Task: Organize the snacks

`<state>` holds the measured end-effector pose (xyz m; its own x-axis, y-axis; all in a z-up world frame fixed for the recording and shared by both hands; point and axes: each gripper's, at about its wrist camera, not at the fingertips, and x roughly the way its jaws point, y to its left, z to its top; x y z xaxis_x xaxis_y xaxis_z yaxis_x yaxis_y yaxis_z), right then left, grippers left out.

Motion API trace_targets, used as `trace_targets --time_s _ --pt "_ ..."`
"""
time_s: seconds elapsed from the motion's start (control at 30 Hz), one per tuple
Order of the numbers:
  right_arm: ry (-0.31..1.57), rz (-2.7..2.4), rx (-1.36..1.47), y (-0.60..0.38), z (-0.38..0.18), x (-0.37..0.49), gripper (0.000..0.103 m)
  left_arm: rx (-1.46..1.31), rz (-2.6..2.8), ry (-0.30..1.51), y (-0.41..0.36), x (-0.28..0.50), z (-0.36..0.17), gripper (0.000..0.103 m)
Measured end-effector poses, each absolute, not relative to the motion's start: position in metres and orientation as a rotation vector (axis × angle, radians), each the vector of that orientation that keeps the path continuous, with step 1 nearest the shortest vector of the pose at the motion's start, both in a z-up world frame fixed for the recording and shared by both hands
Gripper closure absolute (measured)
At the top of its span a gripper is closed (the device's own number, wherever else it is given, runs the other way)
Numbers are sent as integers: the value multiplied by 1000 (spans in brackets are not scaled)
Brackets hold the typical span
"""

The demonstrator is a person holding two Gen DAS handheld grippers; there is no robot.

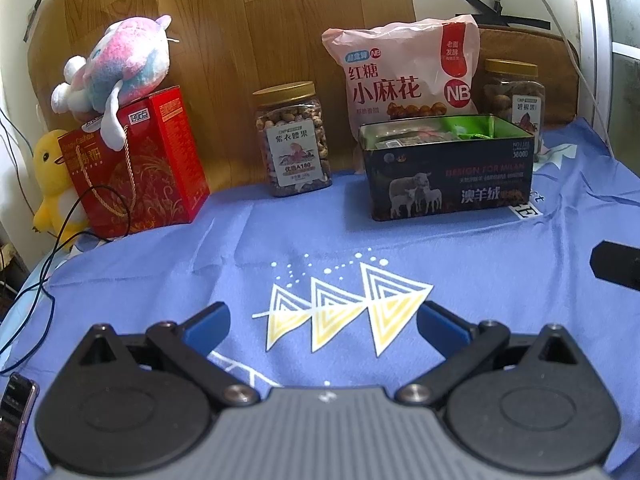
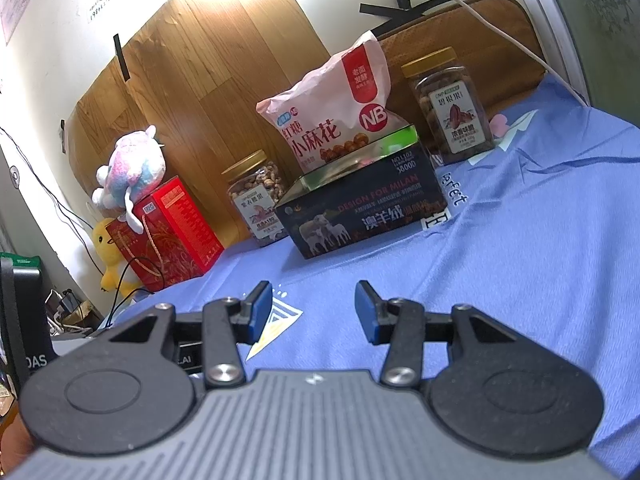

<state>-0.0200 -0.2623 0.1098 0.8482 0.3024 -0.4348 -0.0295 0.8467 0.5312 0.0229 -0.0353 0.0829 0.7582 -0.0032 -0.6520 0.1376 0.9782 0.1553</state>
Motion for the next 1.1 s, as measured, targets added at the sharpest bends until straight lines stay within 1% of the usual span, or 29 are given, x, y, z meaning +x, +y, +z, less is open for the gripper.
trace_targets --time_s 1.1 --pt "540 179 546 -264 103 -21 54 201 -82 728 -36 26 78 0"
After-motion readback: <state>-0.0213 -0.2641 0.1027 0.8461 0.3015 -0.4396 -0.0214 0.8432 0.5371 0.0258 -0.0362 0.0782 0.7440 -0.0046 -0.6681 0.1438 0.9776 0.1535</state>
